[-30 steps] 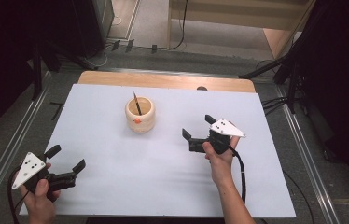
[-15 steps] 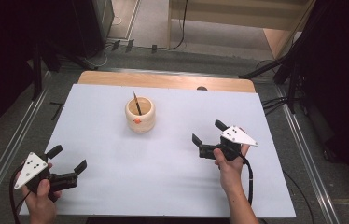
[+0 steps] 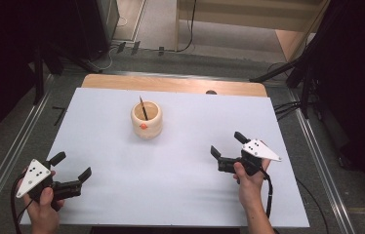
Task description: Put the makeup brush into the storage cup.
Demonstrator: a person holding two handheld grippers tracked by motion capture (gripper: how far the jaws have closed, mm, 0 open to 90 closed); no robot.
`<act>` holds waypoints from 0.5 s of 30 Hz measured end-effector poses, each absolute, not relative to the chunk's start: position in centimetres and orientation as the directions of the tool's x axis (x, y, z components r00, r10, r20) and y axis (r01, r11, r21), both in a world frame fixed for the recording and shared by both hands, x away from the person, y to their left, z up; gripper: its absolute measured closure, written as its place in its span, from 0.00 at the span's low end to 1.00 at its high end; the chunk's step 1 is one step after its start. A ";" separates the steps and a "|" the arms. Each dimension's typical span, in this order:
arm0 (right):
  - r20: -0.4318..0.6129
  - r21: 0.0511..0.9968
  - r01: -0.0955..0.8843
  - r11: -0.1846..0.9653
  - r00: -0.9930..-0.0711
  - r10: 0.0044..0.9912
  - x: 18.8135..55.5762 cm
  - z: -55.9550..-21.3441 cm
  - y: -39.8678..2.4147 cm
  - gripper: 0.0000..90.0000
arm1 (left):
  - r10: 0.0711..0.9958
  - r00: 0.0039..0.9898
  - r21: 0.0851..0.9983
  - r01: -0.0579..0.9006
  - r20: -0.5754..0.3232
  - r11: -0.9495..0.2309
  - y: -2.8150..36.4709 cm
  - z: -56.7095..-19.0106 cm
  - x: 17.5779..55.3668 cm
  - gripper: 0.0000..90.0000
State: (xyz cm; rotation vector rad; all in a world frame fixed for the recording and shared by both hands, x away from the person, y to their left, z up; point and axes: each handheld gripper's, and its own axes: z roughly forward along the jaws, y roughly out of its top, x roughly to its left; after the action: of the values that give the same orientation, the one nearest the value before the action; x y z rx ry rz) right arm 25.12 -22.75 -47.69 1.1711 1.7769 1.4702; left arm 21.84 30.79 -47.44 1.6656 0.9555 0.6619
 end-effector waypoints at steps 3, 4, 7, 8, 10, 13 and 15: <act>0.114 0.960 0.279 0.022 -0.461 0.880 24.7 -47.9 -23.4 0.00 | 0.849 0.527 0.956 0.265 -0.034 -0.126 30.8 -47.4 21.8 0.00; 0.116 0.960 0.280 0.019 -0.456 0.882 24.6 -48.0 -23.6 0.00 | 0.849 0.527 0.956 0.264 -0.032 -0.127 30.8 -47.4 21.8 0.00; 0.114 0.959 0.283 0.020 -0.449 0.886 24.3 -48.2 -24.2 0.00 | 0.850 0.527 0.956 0.264 -0.032 -0.128 30.7 -47.4 21.8 0.00; 0.112 0.959 0.283 0.021 -0.447 0.887 24.2 -48.3 -24.4 0.00 | 0.850 0.526 0.956 0.264 -0.033 -0.126 30.7 -47.4 21.8 0.00; 0.110 0.958 0.284 0.023 -0.443 0.890 23.9 -48.4 -24.7 0.00 | 0.850 0.526 0.955 0.265 -0.030 -0.130 30.7 -47.4 21.8 0.00; 0.108 0.958 0.285 0.024 -0.438 0.892 23.6 -48.5 -25.1 0.00 | 0.851 0.525 0.956 0.265 -0.032 -0.128 30.7 -47.5 21.8 0.00; 0.109 0.958 0.286 0.022 -0.436 0.894 23.4 -48.7 -25.4 0.00 | 0.851 0.524 0.955 0.267 -0.030 -0.130 30.7 -47.5 21.8 0.00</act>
State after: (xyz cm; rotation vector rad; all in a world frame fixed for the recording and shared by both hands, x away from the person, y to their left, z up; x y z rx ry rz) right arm 23.38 -25.37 -48.68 1.2025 1.7567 1.4339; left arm 21.77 30.74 -47.47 1.6708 0.9583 0.6679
